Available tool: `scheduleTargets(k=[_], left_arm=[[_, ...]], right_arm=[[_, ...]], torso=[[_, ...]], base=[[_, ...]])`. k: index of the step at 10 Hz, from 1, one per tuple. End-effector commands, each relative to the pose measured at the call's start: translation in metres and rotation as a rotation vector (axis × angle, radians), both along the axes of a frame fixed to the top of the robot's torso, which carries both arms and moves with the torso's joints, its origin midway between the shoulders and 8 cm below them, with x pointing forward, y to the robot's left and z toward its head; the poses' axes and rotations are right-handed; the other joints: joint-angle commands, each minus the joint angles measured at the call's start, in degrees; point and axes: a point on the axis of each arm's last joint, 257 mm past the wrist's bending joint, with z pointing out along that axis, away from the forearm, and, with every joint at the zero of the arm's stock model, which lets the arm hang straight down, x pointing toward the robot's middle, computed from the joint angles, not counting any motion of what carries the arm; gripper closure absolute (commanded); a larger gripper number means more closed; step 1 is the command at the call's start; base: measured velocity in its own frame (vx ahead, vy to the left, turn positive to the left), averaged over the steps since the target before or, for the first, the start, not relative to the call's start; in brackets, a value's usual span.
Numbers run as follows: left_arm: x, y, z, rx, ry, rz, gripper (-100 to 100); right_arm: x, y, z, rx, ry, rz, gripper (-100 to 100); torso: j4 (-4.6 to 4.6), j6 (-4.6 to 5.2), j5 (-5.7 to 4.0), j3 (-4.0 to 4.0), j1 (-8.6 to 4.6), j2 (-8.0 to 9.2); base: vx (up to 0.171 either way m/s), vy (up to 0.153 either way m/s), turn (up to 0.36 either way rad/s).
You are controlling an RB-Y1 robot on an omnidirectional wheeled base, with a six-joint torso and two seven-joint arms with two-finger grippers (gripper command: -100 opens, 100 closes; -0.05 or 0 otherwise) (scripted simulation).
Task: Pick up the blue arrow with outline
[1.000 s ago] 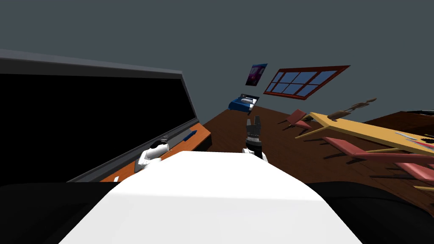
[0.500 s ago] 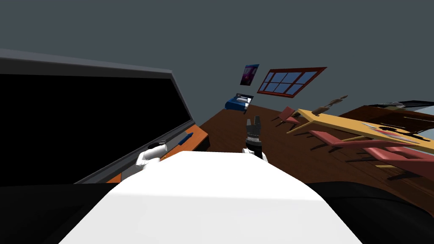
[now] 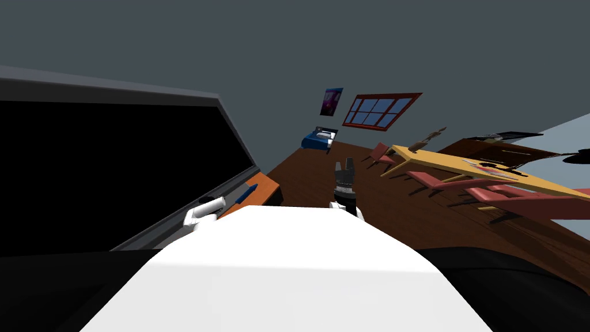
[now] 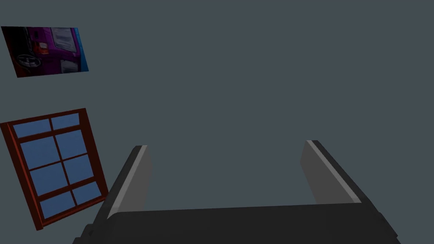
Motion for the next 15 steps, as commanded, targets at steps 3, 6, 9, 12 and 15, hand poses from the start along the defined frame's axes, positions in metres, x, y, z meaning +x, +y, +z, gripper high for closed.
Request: scheduleTargets(k=[3,6,9,12,15], left_arm=[[-0.033,-0.007,-0.028,-0.116,0.071,0.09,-100],[-0.046,-0.015,-0.039,-0.173,0.106,0.125,-100],[-0.066,-0.035,-0.058,-0.294,0.159,0.192,-100],[-0.074,-0.052,-0.068,-0.385,0.19,0.232,-100],[-0.075,-0.059,-0.072,-0.419,0.199,0.243,-100]], right_arm=[[0.0,0.0,0.0,0.0,0.0,0.0,0],[0.0,0.0,0.0,0.0,0.0,0.0,0],[0.0,0.0,0.0,0.0,0.0,0.0,0],[0.0,0.0,0.0,0.0,0.0,0.0,0],[0.0,0.0,0.0,0.0,0.0,0.0,0]], torso=[[0.0,-0.01,0.01,0.0,0.05,0.0],[-0.01,-0.02,0.0,-0.03,0.04,-0.05],[-0.02,0.0,0.0,-0.06,0.06,-0.1],[-0.06,-0.04,0.02,-0.14,0.14,-0.24],[-0.01,-0.02,0.0,-0.02,0.03,-0.03]], base=[[0.059,-0.013,-0.173],[0.059,-0.002,-0.097],[0.076,0.008,-0.207],[0.11,0.025,-0.146],[0.048,0.008,-0.101]])
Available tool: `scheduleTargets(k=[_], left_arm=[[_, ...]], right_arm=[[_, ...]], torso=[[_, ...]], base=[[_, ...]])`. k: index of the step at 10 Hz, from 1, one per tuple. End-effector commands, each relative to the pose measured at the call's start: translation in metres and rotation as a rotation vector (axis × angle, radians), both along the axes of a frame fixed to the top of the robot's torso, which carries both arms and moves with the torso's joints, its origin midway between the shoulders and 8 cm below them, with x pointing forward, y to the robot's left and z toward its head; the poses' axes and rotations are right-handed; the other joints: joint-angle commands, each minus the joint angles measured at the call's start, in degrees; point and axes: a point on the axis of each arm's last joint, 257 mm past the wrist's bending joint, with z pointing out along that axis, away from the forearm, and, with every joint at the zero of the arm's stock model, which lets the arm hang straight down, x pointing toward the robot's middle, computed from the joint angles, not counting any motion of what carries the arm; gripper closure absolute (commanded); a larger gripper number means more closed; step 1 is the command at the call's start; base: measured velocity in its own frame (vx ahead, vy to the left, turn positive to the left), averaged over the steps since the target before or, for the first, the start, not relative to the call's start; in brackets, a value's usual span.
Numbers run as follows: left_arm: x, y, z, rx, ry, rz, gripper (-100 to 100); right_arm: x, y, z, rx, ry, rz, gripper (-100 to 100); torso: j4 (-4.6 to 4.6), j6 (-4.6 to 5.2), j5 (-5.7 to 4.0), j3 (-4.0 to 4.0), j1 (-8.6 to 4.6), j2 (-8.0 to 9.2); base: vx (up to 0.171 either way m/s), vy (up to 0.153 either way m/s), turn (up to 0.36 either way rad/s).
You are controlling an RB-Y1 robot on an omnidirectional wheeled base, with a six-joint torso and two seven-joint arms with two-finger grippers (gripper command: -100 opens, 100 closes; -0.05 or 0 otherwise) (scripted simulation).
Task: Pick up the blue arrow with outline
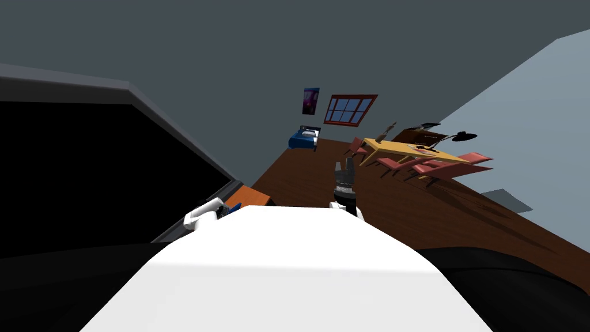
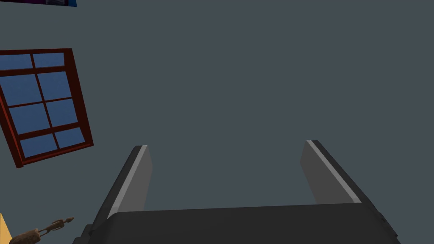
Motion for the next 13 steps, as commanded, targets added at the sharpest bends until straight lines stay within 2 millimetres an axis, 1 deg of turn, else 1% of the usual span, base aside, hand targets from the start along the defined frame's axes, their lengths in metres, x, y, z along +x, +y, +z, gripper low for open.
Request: scheduleTargets(k=[1,2,3,5,6,7,11,12,13], left_arm=[[0.0,0.0,0.0,0.0,0.0,0.0,0],[0.002,-0.007,-0.01,0.0,-0.001,-0.006,-100],[0.002,-0.009,-0.012,0.0,-0.001,-0.007,-100],[0.004,-0.019,-0.025,-0.001,-0.003,-0.014,-100],[0.004,-0.013,-0.02,0.005,-0.004,-0.012,-100],[0.004,-0.013,-0.02,0.008,-0.006,-0.012,100],[0.006,-0.013,-0.02,0.006,-0.012,-0.005,100],[0.006,-0.013,-0.02,0.006,-0.012,-0.005,0],[0.002,-0.011,-0.015,0.0,-0.002,-0.009,100]], right_arm=[[0.0,0.0,0.0,0.0,0.0,0.0,0],[0.0,0.0,0.0,0.0,0.0,0.0,0],[0.0,0.0,0.0,0.0,0.0,0.0,0],[0.0,0.0,0.0,0.0,0.0,0.0,0],[0.0,0.0,0.0,0.0,0.0,0.0,0],[0.0,0.0,0.0,0.0,0.0,0.0,0],[0.0,0.0,0.0,0.0,0.0,0.0,0],[0.0,0.0,0.0,0.0,0.0,0.0,0],[0.0,0.0,0.0,0.0,0.0,0.0,0]], torso=[[0.0,0.0,0.0,0.0,0.0,0.0],[0.02,0.01,0.0,0.05,-0.01,0.09],[0.03,0.01,0.01,0.08,0.0,0.15],[0.04,0.01,0.01,0.1,-0.02,0.16],[0.0,0.06,0.2,0.06,-0.01,0.14],[-0.01,0.07,0.23,0.04,0.03,0.1],[-0.11,0.07,0.31,0.02,0.16,0.16],[-0.11,0.07,0.32,0.03,0.18,0.17],[-0.11,0.06,0.32,0.03,0.19,0.17]], base=[[0.005,0.001,0.008],[-0.003,0.011,-0.006],[-0.005,0.003,-0.014],[-0.002,0.002,-0.007],[0.0,0.0,0.0],[0.002,0.001,-0.012],[0.0,0.0,0.0],[0.0,0.0,0.0],[0.0,0.003,0.016]])
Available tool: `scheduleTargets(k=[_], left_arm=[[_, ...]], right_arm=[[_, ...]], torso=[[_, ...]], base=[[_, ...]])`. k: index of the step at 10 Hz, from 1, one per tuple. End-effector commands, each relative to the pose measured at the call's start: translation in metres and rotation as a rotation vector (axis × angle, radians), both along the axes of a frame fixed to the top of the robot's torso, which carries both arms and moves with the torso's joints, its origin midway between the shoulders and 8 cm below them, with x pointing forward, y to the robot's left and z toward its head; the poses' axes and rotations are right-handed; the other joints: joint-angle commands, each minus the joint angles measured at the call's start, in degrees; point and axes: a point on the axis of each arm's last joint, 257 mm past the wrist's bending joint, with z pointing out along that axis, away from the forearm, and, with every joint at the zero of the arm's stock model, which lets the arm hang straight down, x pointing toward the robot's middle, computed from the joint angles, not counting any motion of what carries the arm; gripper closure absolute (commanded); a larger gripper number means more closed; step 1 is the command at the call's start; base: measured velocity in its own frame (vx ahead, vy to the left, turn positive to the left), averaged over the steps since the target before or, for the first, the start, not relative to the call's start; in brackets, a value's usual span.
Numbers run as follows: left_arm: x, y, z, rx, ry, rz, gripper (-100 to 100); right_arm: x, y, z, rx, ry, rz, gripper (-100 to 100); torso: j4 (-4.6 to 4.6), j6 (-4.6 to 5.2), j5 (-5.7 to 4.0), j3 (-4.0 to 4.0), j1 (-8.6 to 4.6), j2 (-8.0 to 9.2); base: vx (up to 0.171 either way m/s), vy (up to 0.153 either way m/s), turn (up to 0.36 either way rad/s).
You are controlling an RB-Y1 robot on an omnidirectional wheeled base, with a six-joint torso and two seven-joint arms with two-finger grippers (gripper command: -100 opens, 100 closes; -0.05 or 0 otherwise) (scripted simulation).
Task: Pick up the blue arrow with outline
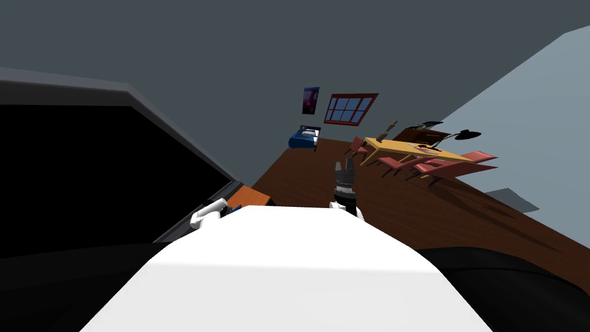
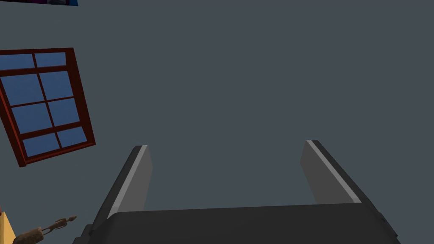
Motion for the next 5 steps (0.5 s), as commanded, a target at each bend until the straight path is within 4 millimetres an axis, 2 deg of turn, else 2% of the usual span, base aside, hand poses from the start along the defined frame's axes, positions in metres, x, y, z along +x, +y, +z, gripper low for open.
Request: scheduleTargets(k=[1,3,4,5], left_arm=[[-0.003,0.005,0.008,-0.003,0.008,-0.001,100],[-0.005,0.012,0.018,-0.003,0.008,0.005,100],[-0.004,0.011,0.014,-0.002,0.007,0.004,100],[-0.005,0.01,0.015,-0.006,0.01,0.005,0]], right_arm=[[0.0,0.0,0.0,0.0,0.0,0.0,0],[0.0,0.0,0.0,0.0,0.0,0.0,0],[0.0,0.0,0.0,0.0,0.0,0.0,0],[0.0,0.0,0.0,0.0,0.0,0.0,0]], torso=[[0.0,0.0,0.0,0.0,0.0,0.0],[0.01,0.02,-0.04,0.01,-0.03,0.01],[0.02,0.03,-0.06,0.01,-0.06,0.01],[0.02,0.07,-0.04,0.01,0.0,-0.01]], base=[[0.0,0.0,0.0],[0.001,-0.002,0.007],[0.0,0.0,0.0],[-0.002,-0.005,0.002]])
